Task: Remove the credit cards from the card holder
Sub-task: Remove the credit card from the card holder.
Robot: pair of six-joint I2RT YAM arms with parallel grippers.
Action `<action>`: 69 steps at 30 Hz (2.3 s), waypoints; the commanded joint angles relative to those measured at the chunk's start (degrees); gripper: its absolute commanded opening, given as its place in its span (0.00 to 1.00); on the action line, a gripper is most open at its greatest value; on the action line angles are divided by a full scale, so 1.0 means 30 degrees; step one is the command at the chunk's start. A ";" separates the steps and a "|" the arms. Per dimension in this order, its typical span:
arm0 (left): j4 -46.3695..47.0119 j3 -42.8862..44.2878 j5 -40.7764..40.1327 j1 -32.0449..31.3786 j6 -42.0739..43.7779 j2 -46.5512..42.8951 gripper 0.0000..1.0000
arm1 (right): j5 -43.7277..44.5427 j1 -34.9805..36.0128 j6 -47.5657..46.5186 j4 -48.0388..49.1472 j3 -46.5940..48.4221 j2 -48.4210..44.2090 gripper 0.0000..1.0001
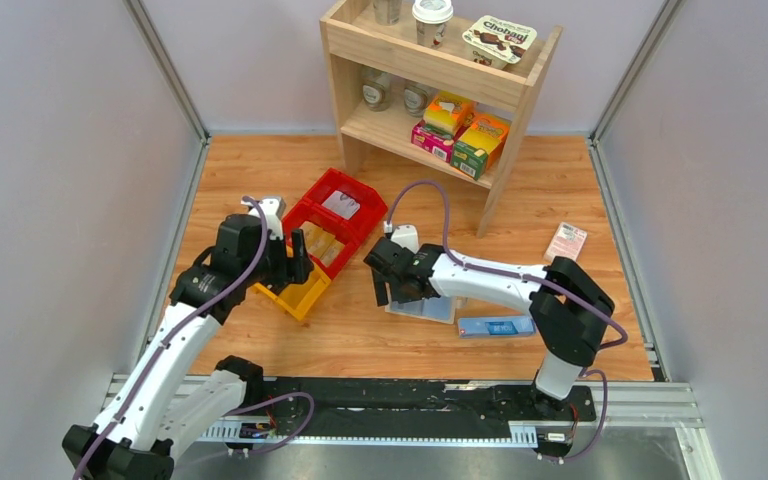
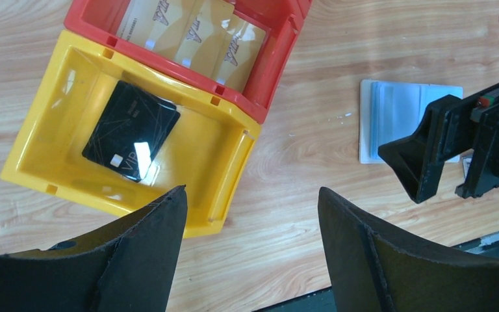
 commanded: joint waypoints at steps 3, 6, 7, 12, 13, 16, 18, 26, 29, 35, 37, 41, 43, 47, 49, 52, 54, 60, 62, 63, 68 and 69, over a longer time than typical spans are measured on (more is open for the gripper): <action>0.0645 -0.0209 0.0952 0.0101 0.0241 0.0152 0.81 | -0.0962 -0.0632 -0.0472 0.0472 -0.0108 0.0924 0.84; 0.1172 -0.0180 0.1158 0.0101 0.0123 0.0328 0.81 | -0.1869 -0.1188 -0.0969 0.1205 -0.0810 0.0984 0.80; 0.1319 -0.0180 0.1303 0.0101 0.0094 0.0444 0.81 | -0.2017 -0.1423 -0.1260 0.1439 -0.1074 0.0839 0.80; 0.2080 -0.0618 0.2153 0.0013 -0.0753 0.0738 0.82 | -0.3363 -0.2886 -0.3048 0.2787 -0.2364 -0.0158 0.75; 0.2372 -0.0736 0.2299 -0.0045 -0.0930 0.0768 0.82 | -0.3685 -0.3238 -0.3341 0.2876 -0.2511 -0.0217 0.74; 0.2814 -0.1058 0.2126 -0.0687 -0.1690 0.0856 0.82 | -0.4390 -0.3855 -0.4220 0.3169 -0.2863 -0.0071 0.73; 0.3310 -0.1147 0.1397 -0.1359 -0.2101 0.1030 0.82 | -0.4654 -0.4061 -0.4776 0.3258 -0.3097 0.0046 0.71; 0.5038 -0.0504 0.0164 -0.4114 -0.3246 0.3283 0.83 | -0.5680 -0.4911 -0.6564 0.4254 -0.4036 0.0047 0.64; 0.5538 0.0139 0.0132 -0.4819 -0.3013 0.4485 0.83 | -0.5505 -0.4940 -0.6800 0.4400 -0.4328 -0.0362 0.58; 0.6592 0.1633 0.1244 -0.5348 -0.2398 0.7793 0.78 | -0.4773 -0.5146 -0.6537 0.4811 -0.4797 -0.1037 0.56; 0.7031 0.1869 0.1713 -0.5407 -0.2222 0.8556 0.74 | -0.4626 -0.5175 -0.6479 0.4840 -0.4797 -0.1038 0.53; 0.8056 0.2426 0.3204 -0.5436 -0.2133 1.0226 0.66 | -0.4507 -0.5496 -0.6070 0.5278 -0.5177 -0.1534 0.48; 0.8379 0.2718 0.3849 -0.5465 -0.2104 1.1016 0.63 | -0.5411 -0.5876 -0.5806 0.6066 -0.5674 -0.1944 0.48; 0.8819 0.3481 0.4671 -0.5612 -0.1870 1.2452 0.56 | -0.8458 -0.7164 -0.5015 0.8497 -0.7196 -0.2765 0.44; 0.8967 0.3920 0.5023 -0.5788 -0.1781 1.3217 0.56 | -0.9835 -0.7722 -0.4838 0.9699 -0.7842 -0.2854 0.42; 0.9143 0.4709 0.5347 -0.6196 -0.1577 1.4301 0.56 | -1.1039 -0.8221 -0.4633 1.0901 -0.8488 -0.2883 0.40; 0.9318 0.5120 0.5465 -0.6402 -0.1489 1.5469 0.56 | -1.1741 -0.8455 -0.4399 1.1458 -0.8868 -0.2796 0.40; 0.9495 0.6116 0.6284 -0.6900 -0.1372 1.8223 0.54 | -1.2711 -0.9012 -0.3812 1.2896 -0.9836 -0.2942 0.40; 0.9407 0.6293 0.6431 -0.7076 -0.1342 1.8957 0.52 | -1.2712 -0.9042 -0.3900 1.2867 -0.9895 -0.2913 0.40; 0.9348 0.6352 0.6432 -0.7135 -0.1255 1.9135 0.50 | -1.2653 -0.9042 -0.3900 1.2809 -0.9924 -0.2884 0.40; 0.8296 0.6851 0.5555 -0.7692 -0.0640 2.0365 0.47 | -1.1951 -0.9042 -0.3988 1.1903 -0.9603 -0.2709 0.37; 0.8119 0.6909 0.5379 -0.7779 -0.0523 2.0484 0.46 | -1.1747 -0.9042 -0.3988 1.1669 -0.9486 -0.2679 0.37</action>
